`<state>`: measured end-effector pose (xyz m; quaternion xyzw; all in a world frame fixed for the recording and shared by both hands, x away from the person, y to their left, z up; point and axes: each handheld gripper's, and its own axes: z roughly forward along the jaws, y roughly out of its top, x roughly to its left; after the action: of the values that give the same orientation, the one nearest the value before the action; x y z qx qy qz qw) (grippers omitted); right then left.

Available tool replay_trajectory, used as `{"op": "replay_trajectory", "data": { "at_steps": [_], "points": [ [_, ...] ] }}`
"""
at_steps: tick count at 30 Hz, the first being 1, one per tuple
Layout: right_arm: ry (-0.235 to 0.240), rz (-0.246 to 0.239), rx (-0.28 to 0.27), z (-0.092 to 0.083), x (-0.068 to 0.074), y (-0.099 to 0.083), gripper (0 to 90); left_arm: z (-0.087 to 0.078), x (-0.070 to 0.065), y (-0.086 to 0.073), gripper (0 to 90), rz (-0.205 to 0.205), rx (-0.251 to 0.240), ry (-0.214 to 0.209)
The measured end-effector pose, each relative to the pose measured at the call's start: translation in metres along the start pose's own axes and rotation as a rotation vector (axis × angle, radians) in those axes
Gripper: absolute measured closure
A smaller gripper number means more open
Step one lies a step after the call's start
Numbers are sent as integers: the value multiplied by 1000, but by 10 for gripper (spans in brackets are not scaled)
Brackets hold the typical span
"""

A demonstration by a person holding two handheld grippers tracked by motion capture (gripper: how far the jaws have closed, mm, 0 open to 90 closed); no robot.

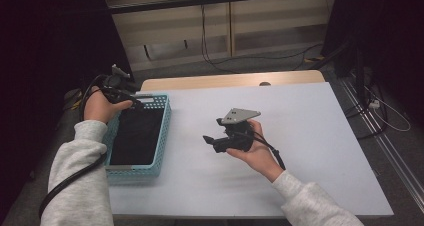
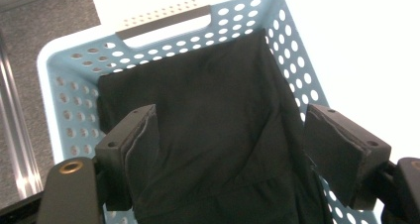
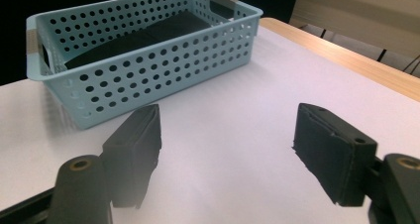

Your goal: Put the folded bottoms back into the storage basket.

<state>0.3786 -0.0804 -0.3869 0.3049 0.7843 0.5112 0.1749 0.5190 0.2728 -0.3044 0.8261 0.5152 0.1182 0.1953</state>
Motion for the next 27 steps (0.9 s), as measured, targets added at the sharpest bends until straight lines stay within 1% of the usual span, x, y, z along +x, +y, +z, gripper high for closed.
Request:
{"op": "replay_trajectory", "data": {
  "at_steps": [2,3,4,6,8,11,13,15,17,19,21,22,24,27],
  "points": [
    [-7,3,1,-4,-3,-3,253,2,-3,-1,220,-8,-6,-9],
    [-8,7,3,-6,-4,-5,250,2,-3,-1,218,1,-6,-11],
    [-10,7,3,-7,-5,-6,250,2,-5,-2,215,-6,-17,-13],
    [-17,5,13,-11,-7,-8,241,1,-6,-2,214,5,-17,-21],
    [-18,6,10,-13,-9,-10,240,2,-8,-2,213,13,-23,-26],
    [-29,10,15,-18,-13,-13,239,2,-10,-3,212,12,-29,-31],
    [-35,16,12,-21,-14,-16,239,4,-10,-5,212,18,-31,-30],
    [-33,19,12,-22,-14,-19,238,6,-8,-10,211,14,-32,-26],
    [-32,22,16,-23,-14,-22,237,10,-3,-17,211,-1,-31,-15],
    [-31,23,12,-25,-15,-25,237,16,2,-25,215,-11,-23,-13],
    [-32,28,13,-27,-16,-28,236,23,8,-33,245,-25,-25,0],
    [-32,28,13,-28,-17,-29,234,27,10,-37,258,-48,-21,-7],
    [-39,30,18,-30,-20,-31,231,34,13,-44,320,-66,-25,-15],
    [-53,35,29,-34,-25,-36,228,44,13,-53,466,-48,7,-11]
  ]
}}
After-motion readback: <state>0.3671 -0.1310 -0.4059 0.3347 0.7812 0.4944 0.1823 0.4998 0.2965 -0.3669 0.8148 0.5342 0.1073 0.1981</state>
